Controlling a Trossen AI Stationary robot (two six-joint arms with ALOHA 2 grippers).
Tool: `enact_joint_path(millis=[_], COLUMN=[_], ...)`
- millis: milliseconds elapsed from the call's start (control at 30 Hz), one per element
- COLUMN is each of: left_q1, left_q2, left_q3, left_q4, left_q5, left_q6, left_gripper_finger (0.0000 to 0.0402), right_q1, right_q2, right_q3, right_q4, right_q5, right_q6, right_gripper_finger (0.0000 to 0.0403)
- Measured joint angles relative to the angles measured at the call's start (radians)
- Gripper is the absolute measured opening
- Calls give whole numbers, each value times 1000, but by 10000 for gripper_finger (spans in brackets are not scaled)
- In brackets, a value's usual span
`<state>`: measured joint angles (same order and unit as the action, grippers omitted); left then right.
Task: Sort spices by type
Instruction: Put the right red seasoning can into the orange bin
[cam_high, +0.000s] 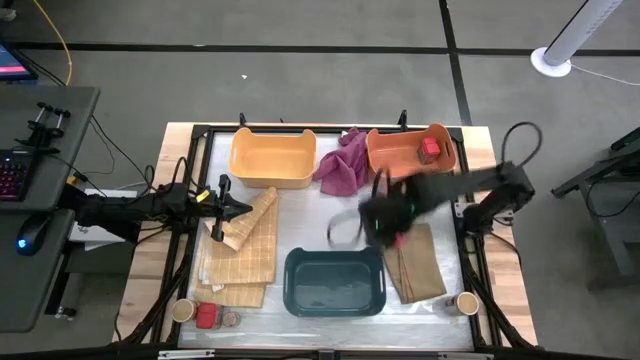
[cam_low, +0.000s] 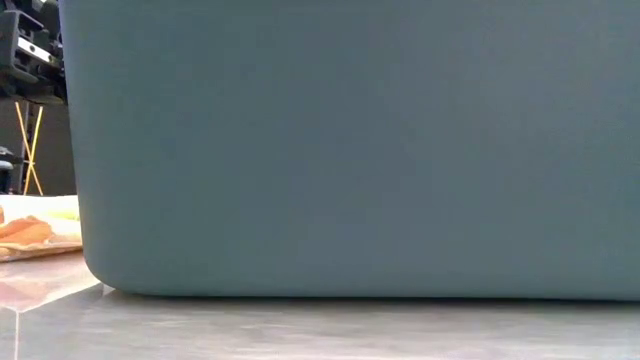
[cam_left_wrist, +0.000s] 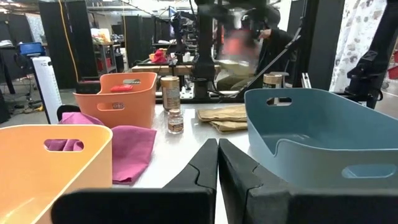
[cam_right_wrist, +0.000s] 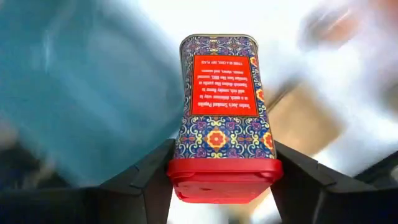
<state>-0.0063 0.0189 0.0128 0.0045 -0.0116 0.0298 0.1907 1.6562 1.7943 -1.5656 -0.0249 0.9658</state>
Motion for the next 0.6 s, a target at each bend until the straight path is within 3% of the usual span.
enact_joint_path(millis=[100, 267, 433, 600], left_q1=[0, 0, 0, 0], left_q2=[0, 0, 0, 0], left_q3=[0, 0, 0, 0], left_q4=[0, 0, 0, 0], left_q5=[0, 0, 0, 0], left_q6=[0, 0, 0, 0], left_gripper_finger=[0, 0, 0, 0], right_q1=[-158, -463, -796, -996], right_q2=[-62, -145, -121, -11], right_q3=[-10, -45, -117, -191], right_q4=[-12, -8, -4, 2], right_q5=[122, 229, 208, 141], right_q6=[-73, -213, -352, -451], right_gripper_finger=[209, 209, 209, 209])
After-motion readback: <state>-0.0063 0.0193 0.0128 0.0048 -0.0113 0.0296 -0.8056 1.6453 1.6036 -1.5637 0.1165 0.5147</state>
